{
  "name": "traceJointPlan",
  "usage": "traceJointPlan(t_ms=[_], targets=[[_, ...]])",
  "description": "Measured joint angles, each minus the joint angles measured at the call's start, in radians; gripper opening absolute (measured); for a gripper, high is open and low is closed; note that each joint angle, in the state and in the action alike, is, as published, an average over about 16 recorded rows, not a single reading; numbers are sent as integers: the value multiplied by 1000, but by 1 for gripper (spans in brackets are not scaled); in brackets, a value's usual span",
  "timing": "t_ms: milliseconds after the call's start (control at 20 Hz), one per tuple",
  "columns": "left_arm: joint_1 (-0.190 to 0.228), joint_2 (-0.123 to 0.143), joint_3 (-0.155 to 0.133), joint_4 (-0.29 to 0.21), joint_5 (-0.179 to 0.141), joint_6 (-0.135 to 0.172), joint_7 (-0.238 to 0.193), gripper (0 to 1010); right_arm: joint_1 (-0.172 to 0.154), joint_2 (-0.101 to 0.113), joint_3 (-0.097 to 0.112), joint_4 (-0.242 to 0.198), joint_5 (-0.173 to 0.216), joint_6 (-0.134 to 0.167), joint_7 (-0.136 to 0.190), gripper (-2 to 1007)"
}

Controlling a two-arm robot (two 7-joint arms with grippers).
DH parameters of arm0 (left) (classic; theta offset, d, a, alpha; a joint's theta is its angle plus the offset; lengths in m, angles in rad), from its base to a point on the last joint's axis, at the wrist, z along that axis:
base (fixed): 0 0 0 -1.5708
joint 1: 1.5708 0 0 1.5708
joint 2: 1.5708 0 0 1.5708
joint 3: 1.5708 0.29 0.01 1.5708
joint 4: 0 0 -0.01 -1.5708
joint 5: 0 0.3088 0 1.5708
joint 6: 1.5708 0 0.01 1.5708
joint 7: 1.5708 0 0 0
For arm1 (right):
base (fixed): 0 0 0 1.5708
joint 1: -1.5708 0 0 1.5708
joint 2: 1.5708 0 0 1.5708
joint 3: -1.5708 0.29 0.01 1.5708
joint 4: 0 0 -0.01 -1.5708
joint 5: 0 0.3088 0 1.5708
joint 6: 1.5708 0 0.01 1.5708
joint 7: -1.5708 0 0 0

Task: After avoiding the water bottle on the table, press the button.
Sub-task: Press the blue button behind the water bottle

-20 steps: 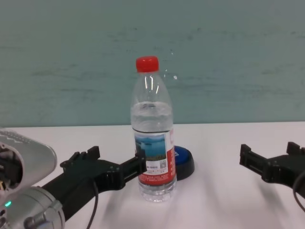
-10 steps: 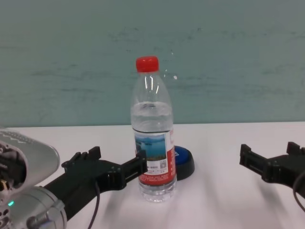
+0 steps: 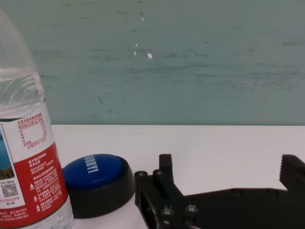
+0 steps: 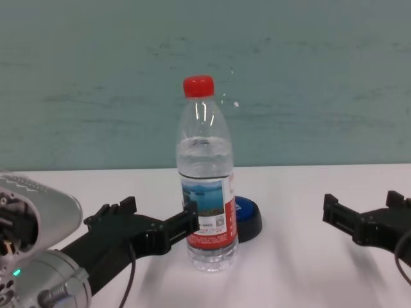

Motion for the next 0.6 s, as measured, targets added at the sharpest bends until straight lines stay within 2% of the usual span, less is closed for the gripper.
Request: traceJointPlan(t_ms=[600], targets=[[12,13,-16,-16,-19,5,-10,1010,0,0,0,0,0,0,0,1004]])
